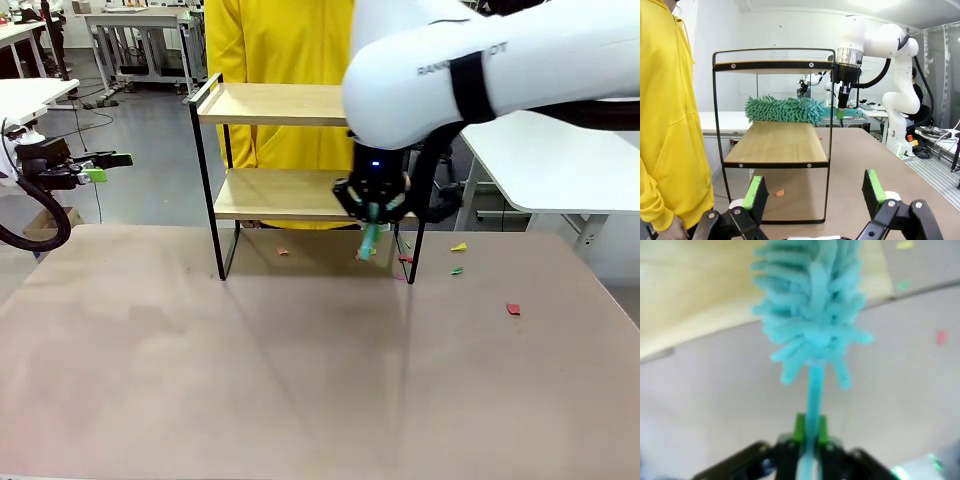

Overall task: Clean the shelf.
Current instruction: Clean the specific section of the Shelf indicated by the human with the Duster.

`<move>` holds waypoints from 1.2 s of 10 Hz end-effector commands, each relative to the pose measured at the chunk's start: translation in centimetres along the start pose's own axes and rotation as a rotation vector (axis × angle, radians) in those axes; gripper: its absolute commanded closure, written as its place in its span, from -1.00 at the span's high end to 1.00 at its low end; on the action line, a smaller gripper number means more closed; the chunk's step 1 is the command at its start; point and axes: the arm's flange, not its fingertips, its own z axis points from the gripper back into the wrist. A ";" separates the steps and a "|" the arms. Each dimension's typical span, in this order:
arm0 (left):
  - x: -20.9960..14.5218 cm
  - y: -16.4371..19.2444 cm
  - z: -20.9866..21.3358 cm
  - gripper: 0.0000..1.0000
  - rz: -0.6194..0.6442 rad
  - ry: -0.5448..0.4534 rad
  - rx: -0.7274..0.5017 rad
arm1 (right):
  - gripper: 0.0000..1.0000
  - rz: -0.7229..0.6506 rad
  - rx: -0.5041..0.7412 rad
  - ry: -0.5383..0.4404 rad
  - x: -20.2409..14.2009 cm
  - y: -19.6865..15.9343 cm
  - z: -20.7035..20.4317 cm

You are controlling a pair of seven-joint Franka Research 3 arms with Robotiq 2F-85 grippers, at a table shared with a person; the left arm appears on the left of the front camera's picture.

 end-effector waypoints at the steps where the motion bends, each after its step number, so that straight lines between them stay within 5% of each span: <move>1: 0.1 -0.3 -0.1 1.00 -0.014 0.006 -0.006 | -0.74 -0.004 -0.072 -0.019 -0.2 -3.1 0.5; 3: 0.1 -0.3 -0.1 1.00 -0.014 0.006 -0.006 | -0.74 0.042 -0.071 -0.089 -0.8 -4.4 1.9; 4: 0.1 -0.3 -0.1 1.00 -0.014 0.006 -0.006 | -0.74 -0.015 -0.061 -0.017 0.4 -3.1 0.7; 8: 0.1 -0.3 -0.1 1.00 -0.014 0.006 -0.006 | -0.74 0.013 -0.069 -0.031 0.0 -3.0 0.7; 12: 0.1 -0.3 -0.1 1.00 -0.014 0.006 -0.006 | -0.74 0.387 0.201 -0.019 -2.6 -5.4 4.4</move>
